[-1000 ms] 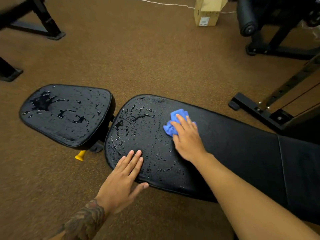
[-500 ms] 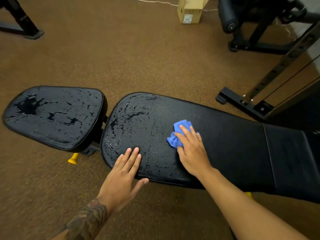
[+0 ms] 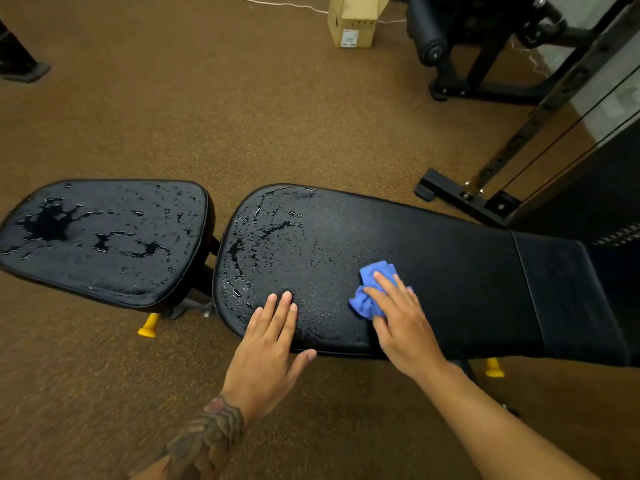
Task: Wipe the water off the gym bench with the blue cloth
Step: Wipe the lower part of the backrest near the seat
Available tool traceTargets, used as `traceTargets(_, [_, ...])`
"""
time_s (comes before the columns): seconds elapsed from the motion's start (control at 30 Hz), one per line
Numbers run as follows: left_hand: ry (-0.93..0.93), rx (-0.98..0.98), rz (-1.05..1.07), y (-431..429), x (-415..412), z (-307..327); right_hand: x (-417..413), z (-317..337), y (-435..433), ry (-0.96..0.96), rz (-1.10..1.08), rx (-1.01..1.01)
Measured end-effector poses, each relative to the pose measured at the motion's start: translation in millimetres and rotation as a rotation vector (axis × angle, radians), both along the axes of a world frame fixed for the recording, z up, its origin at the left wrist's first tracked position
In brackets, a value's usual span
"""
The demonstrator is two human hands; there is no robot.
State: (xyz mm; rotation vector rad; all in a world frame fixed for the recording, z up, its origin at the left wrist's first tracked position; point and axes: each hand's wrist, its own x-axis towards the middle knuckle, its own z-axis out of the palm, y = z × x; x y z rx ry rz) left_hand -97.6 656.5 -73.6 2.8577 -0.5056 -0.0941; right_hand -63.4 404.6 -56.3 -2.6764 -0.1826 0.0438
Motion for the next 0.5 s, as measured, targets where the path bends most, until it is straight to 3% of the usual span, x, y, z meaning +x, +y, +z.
traceTargets(0.1, [0.006,-0.004,-0.009,0.0,1.2,-2.7,17.9,-1.0,49.2,0.002,-0.049,0.014])
traceTargets(0.2, [-0.001,-0.028,-0.023,0.5,1.5,-4.5,-9.2,0.6,77.8,-0.007,0.168,0.012])
traceTargets(0.3, [-0.005,-0.039,-0.027,2.1,0.2,-3.7,-50.7,0.7,52.7,-0.028,0.252,0.021])
traceTargets(0.37, [-0.007,-0.045,-0.018,2.2,0.3,-2.5,-65.1,1.7,24.1,-0.014,0.184,0.012])
traceTargets(0.5, [-0.014,-0.047,-0.013,1.3,0.8,-1.5,-36.3,3.8,7.9,0.034,-0.158,0.053])
